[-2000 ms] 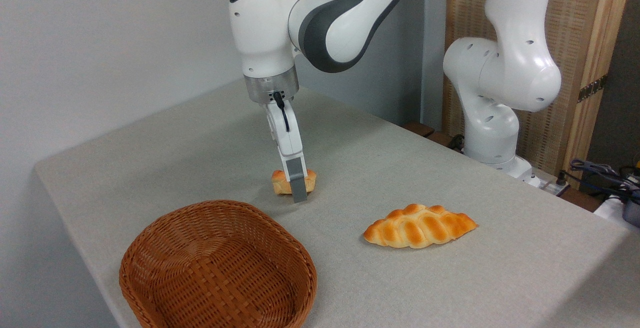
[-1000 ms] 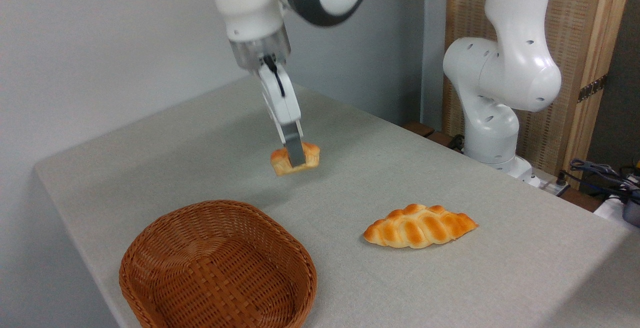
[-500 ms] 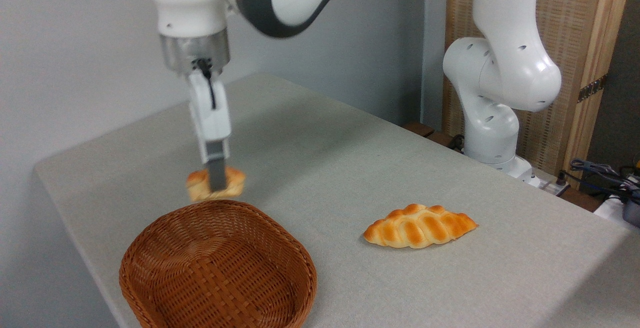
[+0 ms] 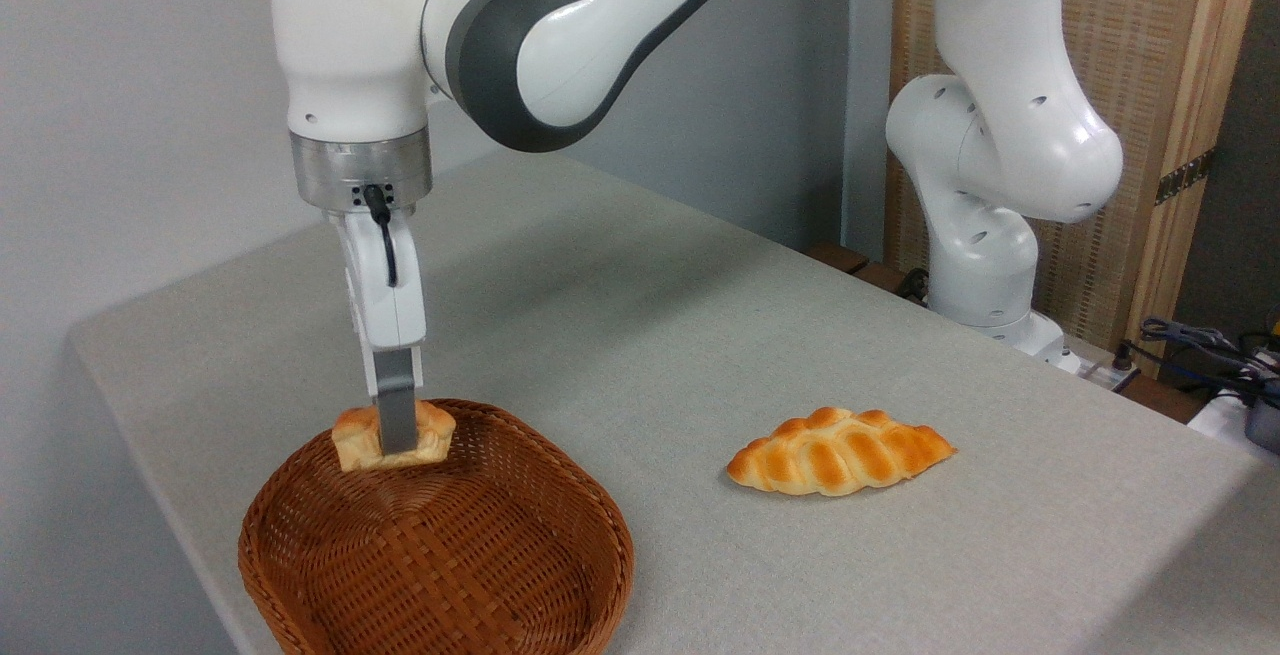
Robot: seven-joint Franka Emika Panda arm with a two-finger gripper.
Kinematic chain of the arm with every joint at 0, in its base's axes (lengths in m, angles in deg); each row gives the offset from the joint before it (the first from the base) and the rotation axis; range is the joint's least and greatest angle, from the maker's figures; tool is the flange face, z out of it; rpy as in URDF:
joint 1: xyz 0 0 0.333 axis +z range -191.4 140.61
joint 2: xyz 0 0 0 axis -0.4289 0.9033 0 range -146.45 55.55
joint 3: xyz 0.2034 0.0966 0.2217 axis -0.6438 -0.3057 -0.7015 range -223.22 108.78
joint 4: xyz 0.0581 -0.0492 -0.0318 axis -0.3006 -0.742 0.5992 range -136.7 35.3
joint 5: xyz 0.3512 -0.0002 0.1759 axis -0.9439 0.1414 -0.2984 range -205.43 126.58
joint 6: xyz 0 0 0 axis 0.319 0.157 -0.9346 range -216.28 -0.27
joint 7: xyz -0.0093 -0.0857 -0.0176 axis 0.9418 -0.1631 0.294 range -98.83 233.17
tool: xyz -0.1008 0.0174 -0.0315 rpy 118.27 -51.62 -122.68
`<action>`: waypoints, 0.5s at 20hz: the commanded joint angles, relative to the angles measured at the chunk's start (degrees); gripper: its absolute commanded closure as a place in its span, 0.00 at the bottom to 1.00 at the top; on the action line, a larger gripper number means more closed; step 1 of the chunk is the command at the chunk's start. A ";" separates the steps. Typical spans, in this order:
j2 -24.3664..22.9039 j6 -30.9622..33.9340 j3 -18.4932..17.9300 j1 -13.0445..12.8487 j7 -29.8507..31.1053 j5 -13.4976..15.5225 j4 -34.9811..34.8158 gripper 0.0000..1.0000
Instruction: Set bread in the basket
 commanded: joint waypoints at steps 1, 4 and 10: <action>1.18 -2.36 -0.26 -0.25 -0.79 -1.44 0.56 0.00; 1.35 -2.46 -0.17 -0.25 -0.70 -1.00 0.55 0.00; -1.01 -2.28 -0.17 -0.25 0.88 0.23 0.82 0.00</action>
